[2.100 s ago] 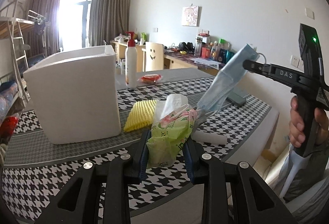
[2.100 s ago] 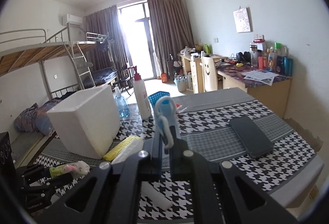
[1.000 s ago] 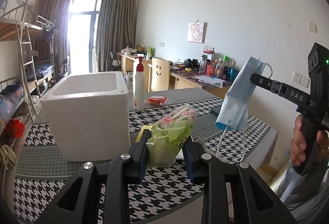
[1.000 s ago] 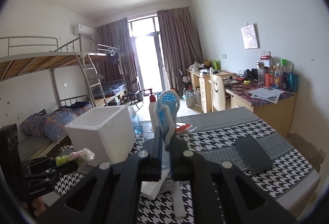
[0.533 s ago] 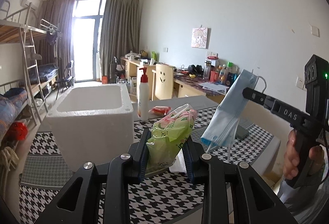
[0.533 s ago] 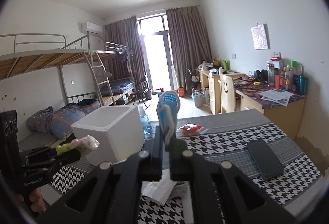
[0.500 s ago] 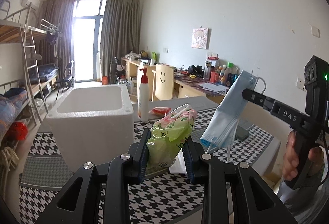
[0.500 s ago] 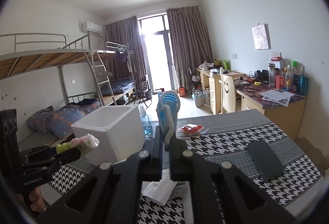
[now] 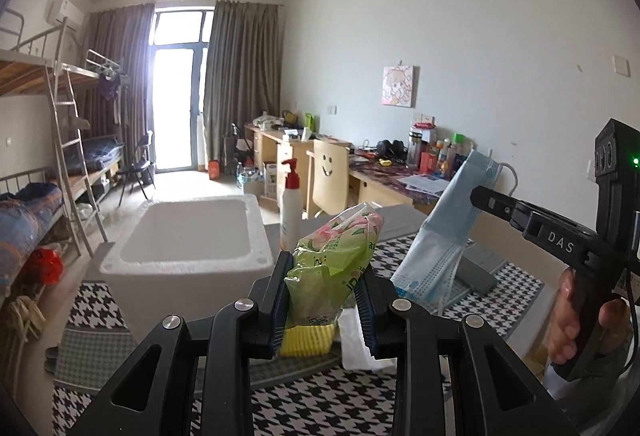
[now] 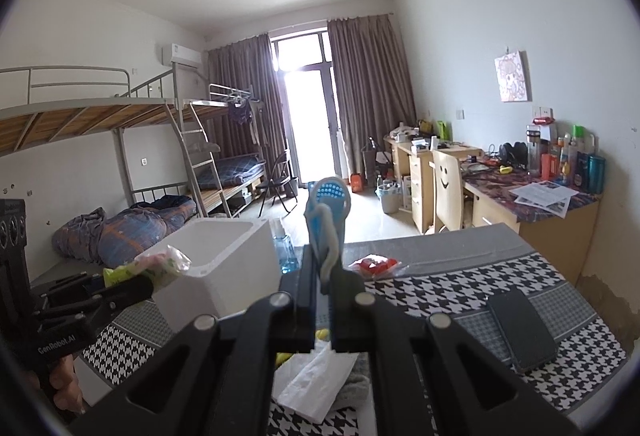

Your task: Organize soft objects

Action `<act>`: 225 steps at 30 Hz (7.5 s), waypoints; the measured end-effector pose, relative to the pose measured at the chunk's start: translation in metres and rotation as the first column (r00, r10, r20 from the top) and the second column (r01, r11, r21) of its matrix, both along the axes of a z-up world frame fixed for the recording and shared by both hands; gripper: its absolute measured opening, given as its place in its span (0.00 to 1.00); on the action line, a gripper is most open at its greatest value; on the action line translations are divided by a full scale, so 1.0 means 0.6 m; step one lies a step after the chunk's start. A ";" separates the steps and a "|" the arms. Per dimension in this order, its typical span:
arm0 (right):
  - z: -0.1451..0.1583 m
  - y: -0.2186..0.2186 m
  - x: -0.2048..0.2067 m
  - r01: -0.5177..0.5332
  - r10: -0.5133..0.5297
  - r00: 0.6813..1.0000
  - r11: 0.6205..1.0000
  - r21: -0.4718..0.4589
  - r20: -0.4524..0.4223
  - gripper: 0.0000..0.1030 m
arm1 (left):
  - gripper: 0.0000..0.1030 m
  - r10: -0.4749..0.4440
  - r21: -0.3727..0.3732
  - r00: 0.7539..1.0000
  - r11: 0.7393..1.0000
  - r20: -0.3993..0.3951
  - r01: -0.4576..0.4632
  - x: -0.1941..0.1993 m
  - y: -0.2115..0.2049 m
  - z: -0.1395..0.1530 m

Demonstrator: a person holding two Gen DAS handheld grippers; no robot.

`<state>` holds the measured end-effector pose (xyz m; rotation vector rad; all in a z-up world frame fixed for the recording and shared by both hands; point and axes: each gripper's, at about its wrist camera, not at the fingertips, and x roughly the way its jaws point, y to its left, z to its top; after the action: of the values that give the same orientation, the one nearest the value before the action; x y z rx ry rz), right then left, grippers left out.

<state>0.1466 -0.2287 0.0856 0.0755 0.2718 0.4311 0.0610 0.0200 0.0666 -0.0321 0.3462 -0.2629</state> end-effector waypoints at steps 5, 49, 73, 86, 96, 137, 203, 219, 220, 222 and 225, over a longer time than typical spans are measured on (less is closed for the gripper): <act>0.010 0.005 0.010 0.001 -0.001 1.000 1.000 -0.003 0.007 0.06 | 0.31 0.027 0.006 1.000 1.000 0.015 -0.027 0.016 0.007 0.015; 0.061 0.067 0.095 -0.066 0.066 0.998 0.997 0.029 -0.001 0.06 | 0.30 0.275 0.046 0.961 0.960 0.005 -0.275 0.142 0.066 0.034; 0.064 0.110 0.116 -0.093 0.093 0.996 0.996 -0.002 -0.015 0.06 | 0.31 0.291 0.050 0.939 0.957 -0.182 -0.287 0.213 0.114 -0.018; 0.063 0.116 0.129 -0.092 0.092 0.996 0.996 -0.007 -0.020 0.06 | 0.90 0.338 0.049 0.934 0.941 -0.116 -0.335 0.182 0.135 -0.003; 0.074 0.145 0.137 -0.112 0.112 0.994 0.993 -0.030 -0.011 0.06 | 0.99 0.399 0.025 0.914 0.917 -0.069 -0.399 0.154 0.176 0.006; 0.016 0.274 0.176 -0.253 0.235 0.964 0.957 -0.143 -0.127 0.06 | 0.99 0.441 -0.030 0.894 0.895 -0.084 -0.444 0.084 0.220 -0.025; 0.005 0.236 0.126 -0.312 0.285 0.944 0.935 -0.169 -0.166 0.92 | 0.99 0.416 0.006 0.909 0.909 -0.033 -0.416 0.034 0.167 -0.003; 0.009 0.187 0.099 -0.281 0.268 0.956 0.953 -0.115 -0.122 0.96 | 0.99 0.377 0.011 0.926 0.926 0.008 -0.377 0.005 0.143 0.012; 0.010 0.182 0.097 -0.282 0.269 0.955 0.953 -0.108 -0.122 0.96 | 0.99 0.373 0.012 0.928 0.928 0.008 -0.373 0.006 0.142 0.012; 0.011 0.175 0.092 -0.280 0.269 0.956 0.955 -0.098 -0.118 0.96 | 0.99 0.361 0.012 0.932 0.932 0.011 -0.361 0.005 0.138 0.013; 0.013 0.163 0.084 -0.277 0.269 0.958 0.956 -0.091 -0.097 0.96 | 0.99 0.340 0.009 0.940 0.940 0.016 -0.340 0.003 0.129 0.012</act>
<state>0.1972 -0.1306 0.0937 -0.0473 0.3889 0.6892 0.0630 0.0973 0.0740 -0.0774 0.3221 0.0823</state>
